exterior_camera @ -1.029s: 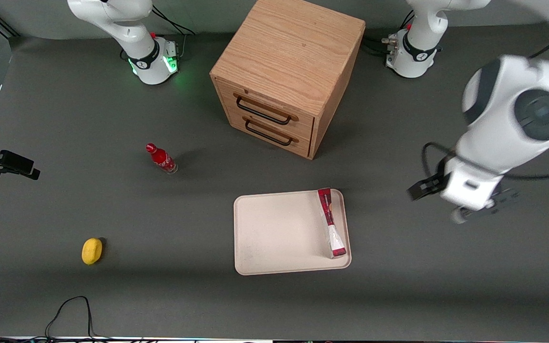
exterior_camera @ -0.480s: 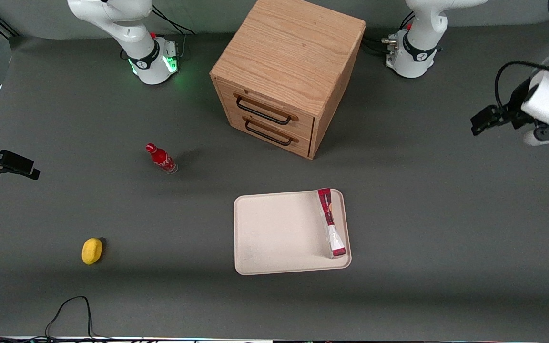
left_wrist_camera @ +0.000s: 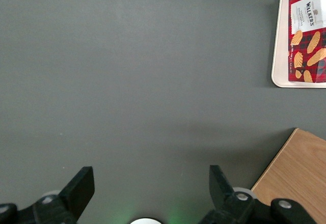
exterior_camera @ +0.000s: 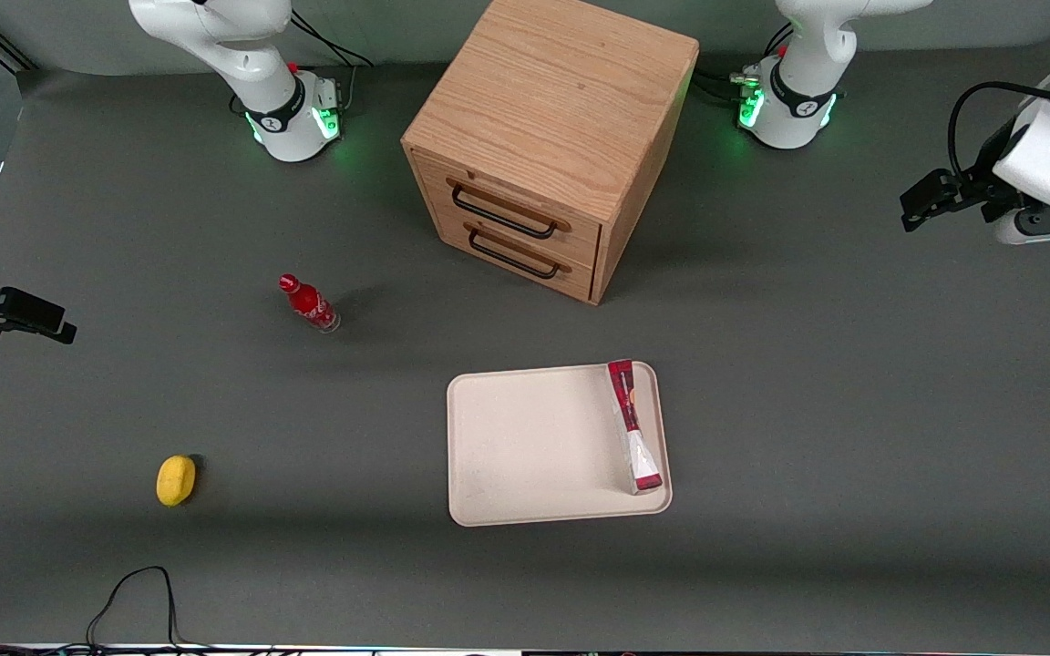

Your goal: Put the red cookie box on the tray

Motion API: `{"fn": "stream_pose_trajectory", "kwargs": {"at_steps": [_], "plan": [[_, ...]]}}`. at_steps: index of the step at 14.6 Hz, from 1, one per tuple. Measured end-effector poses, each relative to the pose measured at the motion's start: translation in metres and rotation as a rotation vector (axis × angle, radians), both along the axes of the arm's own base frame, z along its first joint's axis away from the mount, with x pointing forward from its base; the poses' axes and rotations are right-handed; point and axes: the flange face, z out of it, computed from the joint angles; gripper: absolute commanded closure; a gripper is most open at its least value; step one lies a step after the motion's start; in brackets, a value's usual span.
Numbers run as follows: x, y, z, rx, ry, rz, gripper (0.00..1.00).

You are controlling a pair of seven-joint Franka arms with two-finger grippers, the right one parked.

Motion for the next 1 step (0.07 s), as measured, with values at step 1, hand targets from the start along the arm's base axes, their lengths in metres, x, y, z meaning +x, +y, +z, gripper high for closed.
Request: {"fn": "stream_pose_trajectory", "kwargs": {"at_steps": [1], "plan": [[-0.0001, 0.0000, -0.0006, 0.000, 0.001, 0.000, 0.00]]}}
